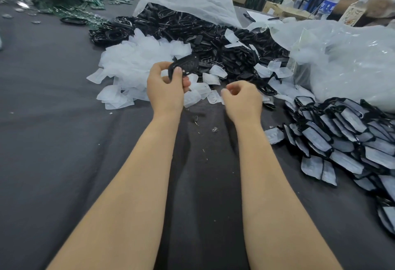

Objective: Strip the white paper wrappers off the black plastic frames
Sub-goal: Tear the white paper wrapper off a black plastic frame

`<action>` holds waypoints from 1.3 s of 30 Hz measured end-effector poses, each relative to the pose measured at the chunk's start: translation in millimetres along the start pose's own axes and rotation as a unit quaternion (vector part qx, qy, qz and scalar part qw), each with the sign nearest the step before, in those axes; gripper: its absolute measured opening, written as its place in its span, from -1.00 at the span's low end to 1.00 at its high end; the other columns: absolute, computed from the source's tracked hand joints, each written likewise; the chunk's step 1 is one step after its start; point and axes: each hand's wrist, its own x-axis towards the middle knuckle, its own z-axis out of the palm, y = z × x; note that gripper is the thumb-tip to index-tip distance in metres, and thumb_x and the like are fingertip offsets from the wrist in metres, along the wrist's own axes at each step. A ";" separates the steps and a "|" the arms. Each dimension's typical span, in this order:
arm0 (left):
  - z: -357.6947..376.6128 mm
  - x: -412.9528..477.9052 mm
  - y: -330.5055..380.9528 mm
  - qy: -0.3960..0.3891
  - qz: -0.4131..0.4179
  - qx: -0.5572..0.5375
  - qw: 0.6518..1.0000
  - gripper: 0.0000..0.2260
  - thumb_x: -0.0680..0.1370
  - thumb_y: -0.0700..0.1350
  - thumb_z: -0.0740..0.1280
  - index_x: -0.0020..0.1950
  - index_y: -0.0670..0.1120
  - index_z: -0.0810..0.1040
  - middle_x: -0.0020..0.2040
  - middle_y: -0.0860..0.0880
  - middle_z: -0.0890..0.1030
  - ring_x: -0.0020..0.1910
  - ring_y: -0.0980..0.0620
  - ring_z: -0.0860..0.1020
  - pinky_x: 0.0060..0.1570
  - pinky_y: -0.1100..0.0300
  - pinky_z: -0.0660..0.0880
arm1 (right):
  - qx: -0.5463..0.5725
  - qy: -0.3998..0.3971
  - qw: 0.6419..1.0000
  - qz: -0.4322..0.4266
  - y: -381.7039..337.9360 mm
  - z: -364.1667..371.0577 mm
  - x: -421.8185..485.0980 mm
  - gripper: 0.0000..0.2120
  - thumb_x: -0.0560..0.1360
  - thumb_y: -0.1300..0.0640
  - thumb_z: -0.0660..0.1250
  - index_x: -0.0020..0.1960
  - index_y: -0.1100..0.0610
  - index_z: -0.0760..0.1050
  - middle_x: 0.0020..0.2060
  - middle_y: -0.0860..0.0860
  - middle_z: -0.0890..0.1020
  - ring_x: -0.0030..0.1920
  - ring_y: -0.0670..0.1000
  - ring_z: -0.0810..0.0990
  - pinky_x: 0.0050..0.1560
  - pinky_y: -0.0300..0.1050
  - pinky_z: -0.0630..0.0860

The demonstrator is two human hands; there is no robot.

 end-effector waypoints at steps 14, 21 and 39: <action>0.3 -1.6 2.0 0.027 -0.007 -0.044 0.999 -0.89 0.61 -0.25 0.24 -0.06 -0.05 0.41 -0.32 -0.03 0.55 -0.42 0.16 0.55 -0.29 0.28 0.57 | -0.072 0.029 0.997 -0.012 -6.2 8.8 -9.5 -0.79 0.58 0.11 0.17 0.13 0.06 0.54 0.09 0.02 0.60 0.20 0.11 0.47 0.22 0.03 0.26; 0.1 1.1 2.8 0.046 0.010 -0.060 0.997 -0.94 0.61 -0.24 0.23 0.00 -0.09 0.40 -0.31 -0.05 0.56 -0.41 0.16 0.55 -0.26 0.24 0.57 | -0.110 -0.025 0.988 -0.103 -19.8 17.7 -17.0 -0.65 0.53 -0.04 0.29 0.29 -0.01 0.47 0.29 0.02 0.38 0.33 0.12 0.28 0.28 0.02 0.22; 3.4 -0.6 -5.1 -0.003 0.005 -0.008 1.000 -0.92 0.60 -0.23 0.24 -0.01 -0.05 0.41 -0.31 -0.03 0.55 -0.43 0.19 0.56 -0.24 0.26 0.57 | 0.460 -0.057 0.884 0.062 -18.8 -2.9 -7.7 -0.86 0.53 0.30 0.32 -0.15 0.10 0.51 -0.32 -0.04 0.58 -0.40 -0.19 0.51 -0.33 -0.36 0.45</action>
